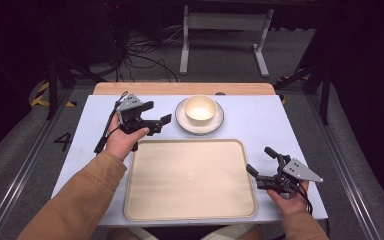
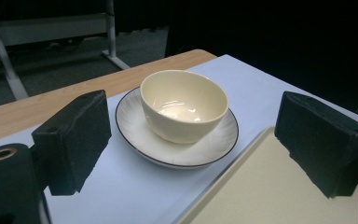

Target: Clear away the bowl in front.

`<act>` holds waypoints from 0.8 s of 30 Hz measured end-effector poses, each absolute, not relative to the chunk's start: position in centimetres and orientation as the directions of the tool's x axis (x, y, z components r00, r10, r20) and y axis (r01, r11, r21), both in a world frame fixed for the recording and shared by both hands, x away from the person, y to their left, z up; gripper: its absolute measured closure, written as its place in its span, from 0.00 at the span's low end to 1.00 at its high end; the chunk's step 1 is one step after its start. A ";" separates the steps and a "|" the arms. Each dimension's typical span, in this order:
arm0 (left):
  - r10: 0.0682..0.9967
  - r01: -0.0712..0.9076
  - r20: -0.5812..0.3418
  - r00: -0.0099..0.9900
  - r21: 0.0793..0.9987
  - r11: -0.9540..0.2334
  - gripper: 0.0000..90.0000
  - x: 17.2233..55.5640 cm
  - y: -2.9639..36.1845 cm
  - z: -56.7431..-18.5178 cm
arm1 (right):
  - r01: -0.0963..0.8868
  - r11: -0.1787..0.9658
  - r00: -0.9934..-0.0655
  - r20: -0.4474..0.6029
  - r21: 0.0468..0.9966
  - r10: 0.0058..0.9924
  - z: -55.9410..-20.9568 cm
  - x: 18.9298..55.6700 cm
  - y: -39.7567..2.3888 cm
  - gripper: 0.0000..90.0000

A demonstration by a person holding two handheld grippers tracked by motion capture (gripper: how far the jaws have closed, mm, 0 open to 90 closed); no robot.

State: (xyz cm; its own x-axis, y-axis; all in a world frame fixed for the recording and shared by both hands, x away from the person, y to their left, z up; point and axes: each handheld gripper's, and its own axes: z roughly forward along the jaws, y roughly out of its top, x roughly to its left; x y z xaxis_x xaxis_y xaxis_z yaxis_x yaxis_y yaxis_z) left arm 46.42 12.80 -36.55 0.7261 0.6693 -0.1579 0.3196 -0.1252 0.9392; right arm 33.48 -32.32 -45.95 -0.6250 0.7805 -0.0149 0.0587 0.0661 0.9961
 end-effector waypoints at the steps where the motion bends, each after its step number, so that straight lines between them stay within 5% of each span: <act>1: 0.670 0.317 -0.152 0.727 0.939 -0.131 0.13 46.7 12.6 -36.5 | 0.058 0.062 -0.625 -0.012 0.996 0.780 -46.0 33.5 -32.3 0.07; 24: 0.654 0.369 -0.182 0.734 0.916 -0.160 0.10 51.8 7.0 -36.4 | 0.042 0.070 -0.649 -0.026 0.997 0.761 -46.0 33.4 -32.4 0.04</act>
State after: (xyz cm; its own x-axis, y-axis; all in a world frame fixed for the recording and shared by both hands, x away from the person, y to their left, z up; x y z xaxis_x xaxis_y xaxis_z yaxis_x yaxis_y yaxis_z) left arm 51.78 6.96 -36.38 0.7344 0.6540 -0.1815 0.3690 -0.1602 0.9155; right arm 33.37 -32.37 -45.99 -0.6486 0.7607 -0.0257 0.0423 0.0697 0.9967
